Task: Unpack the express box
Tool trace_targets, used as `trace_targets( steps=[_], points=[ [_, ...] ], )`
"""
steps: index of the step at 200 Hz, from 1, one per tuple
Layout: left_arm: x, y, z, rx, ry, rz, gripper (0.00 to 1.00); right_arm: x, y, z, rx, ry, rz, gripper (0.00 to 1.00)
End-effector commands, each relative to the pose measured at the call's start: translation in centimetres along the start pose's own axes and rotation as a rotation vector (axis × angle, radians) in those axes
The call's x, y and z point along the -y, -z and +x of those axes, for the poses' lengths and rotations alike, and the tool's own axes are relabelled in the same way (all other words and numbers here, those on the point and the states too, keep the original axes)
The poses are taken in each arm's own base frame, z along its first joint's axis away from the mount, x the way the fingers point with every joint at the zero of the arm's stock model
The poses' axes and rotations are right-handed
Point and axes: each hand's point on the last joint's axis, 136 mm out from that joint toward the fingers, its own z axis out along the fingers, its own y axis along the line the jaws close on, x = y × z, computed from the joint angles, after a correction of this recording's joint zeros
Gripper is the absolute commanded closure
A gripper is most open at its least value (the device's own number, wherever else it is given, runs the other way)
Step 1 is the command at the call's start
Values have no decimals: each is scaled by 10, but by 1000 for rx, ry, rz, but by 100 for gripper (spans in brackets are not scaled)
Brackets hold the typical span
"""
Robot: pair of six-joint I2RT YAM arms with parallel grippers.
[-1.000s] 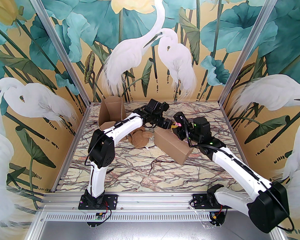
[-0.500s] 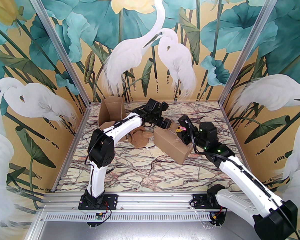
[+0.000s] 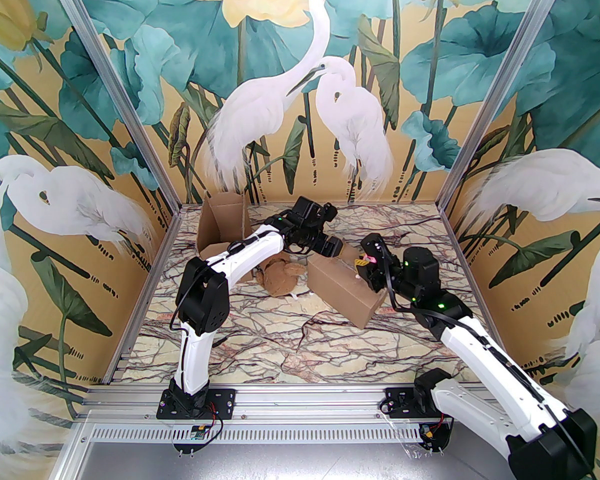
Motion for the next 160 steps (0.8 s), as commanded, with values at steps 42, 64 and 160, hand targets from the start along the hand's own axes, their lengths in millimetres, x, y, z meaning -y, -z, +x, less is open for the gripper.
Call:
trace_targets(
  steps=[42, 64, 160],
  points=[
    [-93, -17, 80, -253, 37, -276, 14, -7, 9, 48, -177, -23, -39, 100],
    [-94, -17, 80, -257, 27, -277, 14, -8, 14, 55, -203, -3, -38, 100],
    [-101, -17, 86, -275, 7, -289, 15, -12, 31, 65, -246, 28, -44, 100]
  ],
)
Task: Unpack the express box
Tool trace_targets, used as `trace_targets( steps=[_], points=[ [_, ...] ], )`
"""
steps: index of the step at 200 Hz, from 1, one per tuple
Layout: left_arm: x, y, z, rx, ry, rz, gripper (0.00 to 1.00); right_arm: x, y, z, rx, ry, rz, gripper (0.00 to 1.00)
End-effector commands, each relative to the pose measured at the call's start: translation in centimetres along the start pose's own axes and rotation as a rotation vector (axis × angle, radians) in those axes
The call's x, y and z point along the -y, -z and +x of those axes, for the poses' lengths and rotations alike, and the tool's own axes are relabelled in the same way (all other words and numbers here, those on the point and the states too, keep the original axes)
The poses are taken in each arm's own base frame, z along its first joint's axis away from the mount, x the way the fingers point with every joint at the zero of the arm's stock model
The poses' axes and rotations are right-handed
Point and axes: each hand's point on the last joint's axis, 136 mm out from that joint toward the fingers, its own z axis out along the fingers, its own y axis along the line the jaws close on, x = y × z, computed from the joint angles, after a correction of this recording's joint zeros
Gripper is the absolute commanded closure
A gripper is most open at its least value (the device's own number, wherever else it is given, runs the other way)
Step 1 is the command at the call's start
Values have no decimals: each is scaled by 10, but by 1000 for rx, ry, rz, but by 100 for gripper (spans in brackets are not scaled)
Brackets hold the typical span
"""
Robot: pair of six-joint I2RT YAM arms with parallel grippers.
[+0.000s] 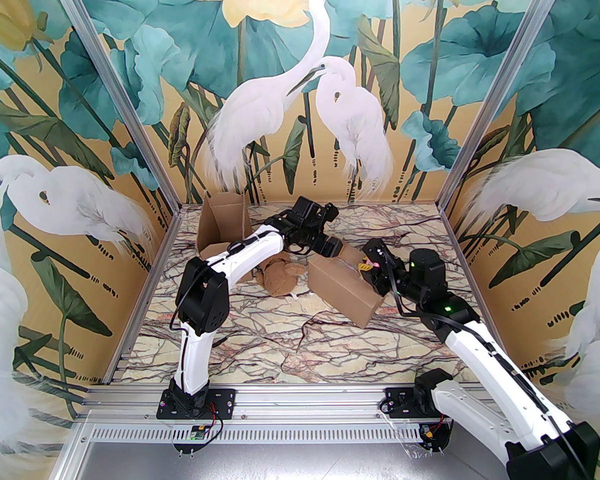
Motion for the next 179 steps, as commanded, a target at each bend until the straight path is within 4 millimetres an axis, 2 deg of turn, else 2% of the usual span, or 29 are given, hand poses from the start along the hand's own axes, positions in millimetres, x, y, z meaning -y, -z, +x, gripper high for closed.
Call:
trace_targets(
  steps=[1, 47, 90, 124, 147, 179],
  points=[
    [-97, -15, 90, -285, 53, -284, 15, -13, 15, 57, -219, -68, -22, 100],
    [-99, -14, 90, -287, 43, -288, 15, -10, 26, 63, -235, -64, 0, 100],
    [-101, -13, 92, -295, 43, -296, 15, -14, 35, 70, -260, -79, -13, 100],
    [-103, -12, 92, -292, 46, -303, 15, -9, 43, 65, -234, -82, 21, 100],
    [-106, -8, 87, -280, 46, -313, 15, -9, 40, 60, -209, -102, 11, 100],
    [-116, 1, 78, -253, 64, -330, 15, -11, 25, 52, -163, -156, -35, 100]
  ],
)
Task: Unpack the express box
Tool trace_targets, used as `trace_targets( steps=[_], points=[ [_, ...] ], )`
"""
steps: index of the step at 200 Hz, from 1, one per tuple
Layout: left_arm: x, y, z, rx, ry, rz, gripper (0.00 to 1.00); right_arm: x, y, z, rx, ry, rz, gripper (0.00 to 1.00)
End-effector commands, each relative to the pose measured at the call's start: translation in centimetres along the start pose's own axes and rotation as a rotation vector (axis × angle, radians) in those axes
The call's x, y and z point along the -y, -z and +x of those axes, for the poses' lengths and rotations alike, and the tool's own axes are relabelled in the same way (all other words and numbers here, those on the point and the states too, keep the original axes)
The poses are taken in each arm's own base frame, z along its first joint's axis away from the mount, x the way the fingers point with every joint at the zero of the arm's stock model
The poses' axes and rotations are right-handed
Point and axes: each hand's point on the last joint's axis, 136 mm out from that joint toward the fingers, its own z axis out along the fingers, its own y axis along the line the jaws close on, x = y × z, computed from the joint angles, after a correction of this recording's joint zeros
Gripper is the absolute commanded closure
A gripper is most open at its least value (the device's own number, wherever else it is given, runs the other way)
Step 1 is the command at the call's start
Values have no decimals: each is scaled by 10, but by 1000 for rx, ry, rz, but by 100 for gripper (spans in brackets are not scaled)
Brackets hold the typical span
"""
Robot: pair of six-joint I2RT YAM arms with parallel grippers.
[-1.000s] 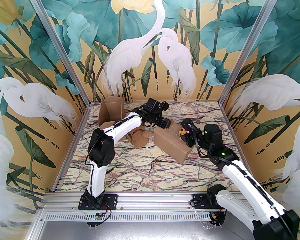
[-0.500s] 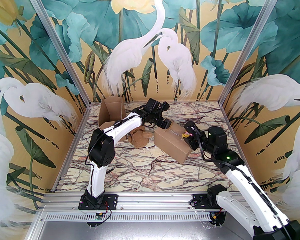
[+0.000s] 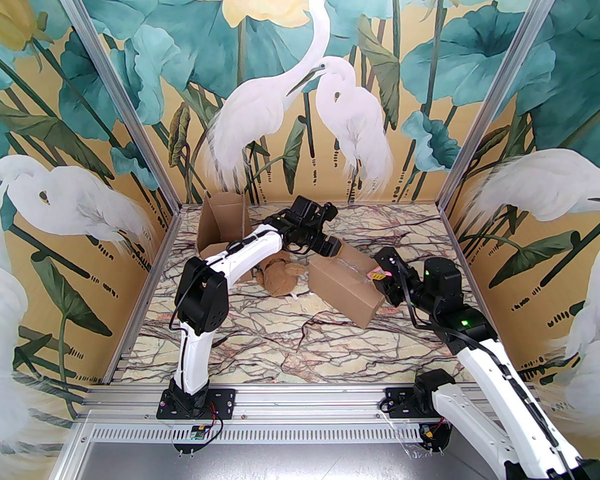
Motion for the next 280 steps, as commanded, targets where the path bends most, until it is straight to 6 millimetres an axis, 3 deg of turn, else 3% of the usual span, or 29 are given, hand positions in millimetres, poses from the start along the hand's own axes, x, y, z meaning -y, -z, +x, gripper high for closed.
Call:
trace_targets(
  steps=[1, 58, 91, 119, 173, 204, 242, 280],
  points=[
    [-110, -1, 80, -259, 75, -328, 15, -13, -7, 33, -109, -118, -64, 100],
    [-138, 17, 67, -222, 113, -356, 15, -5, -36, 14, -46, -173, -93, 100],
    [-154, 25, 58, -216, 109, -370, 14, -12, -62, 5, -64, -138, -107, 100],
    [-150, 40, 37, -181, 138, -366, 10, -5, -76, -2, -59, -156, -89, 100],
    [-120, 85, -4, -87, 270, -302, 1, -5, -85, -7, -78, -173, -74, 100],
    [-85, 99, -22, -33, 305, -232, 1, -8, -86, -8, -79, -190, -80, 100],
    [-25, 82, -32, -24, 291, -123, 0, -12, -87, -12, -76, -184, -87, 100],
    [-8, 54, -18, -58, 313, -95, 3, -13, -87, -13, -76, -184, -88, 100]
  ],
)
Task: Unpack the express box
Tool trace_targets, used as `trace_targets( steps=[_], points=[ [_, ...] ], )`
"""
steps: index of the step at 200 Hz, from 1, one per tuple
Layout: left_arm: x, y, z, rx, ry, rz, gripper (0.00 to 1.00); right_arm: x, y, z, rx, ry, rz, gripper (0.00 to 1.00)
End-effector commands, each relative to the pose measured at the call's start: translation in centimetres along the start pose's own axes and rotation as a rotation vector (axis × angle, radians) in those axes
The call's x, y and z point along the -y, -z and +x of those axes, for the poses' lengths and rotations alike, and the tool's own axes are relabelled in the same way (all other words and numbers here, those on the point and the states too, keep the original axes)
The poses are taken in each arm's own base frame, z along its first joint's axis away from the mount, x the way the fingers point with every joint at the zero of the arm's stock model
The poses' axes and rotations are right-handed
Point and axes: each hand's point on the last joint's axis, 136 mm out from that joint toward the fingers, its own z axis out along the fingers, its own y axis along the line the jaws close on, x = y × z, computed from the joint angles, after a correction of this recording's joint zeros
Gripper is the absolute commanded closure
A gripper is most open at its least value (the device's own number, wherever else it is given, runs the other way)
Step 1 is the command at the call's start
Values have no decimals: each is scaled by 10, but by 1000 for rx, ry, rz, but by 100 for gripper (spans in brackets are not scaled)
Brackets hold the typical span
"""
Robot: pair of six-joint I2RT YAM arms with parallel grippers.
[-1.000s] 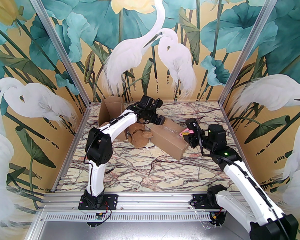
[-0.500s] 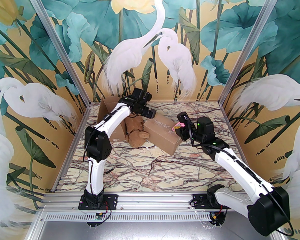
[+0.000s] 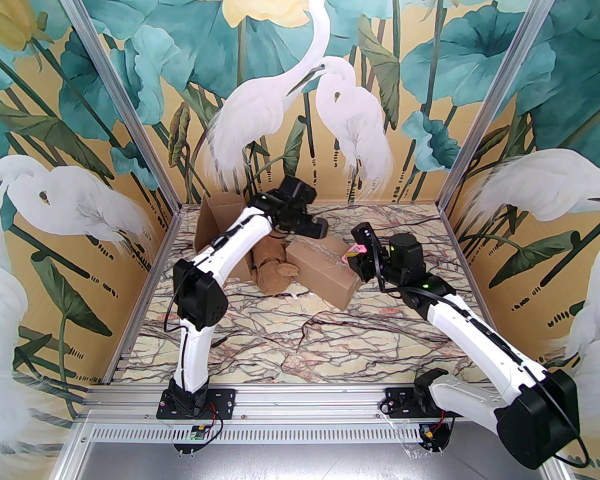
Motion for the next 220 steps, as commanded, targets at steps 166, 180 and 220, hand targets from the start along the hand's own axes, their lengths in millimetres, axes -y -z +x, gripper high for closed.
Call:
trace_targets(
  steps=[166, 180, 220],
  points=[
    [-71, -48, 59, -140, 1, -187, 6, -7, 22, 35, -140, -36, 5, 100],
    [-75, -49, 61, -150, -9, -197, 6, -9, 25, 40, -154, -49, -3, 100],
    [-80, -54, 66, -169, -3, -205, 6, -11, 39, 42, -147, -72, 14, 100]
  ],
)
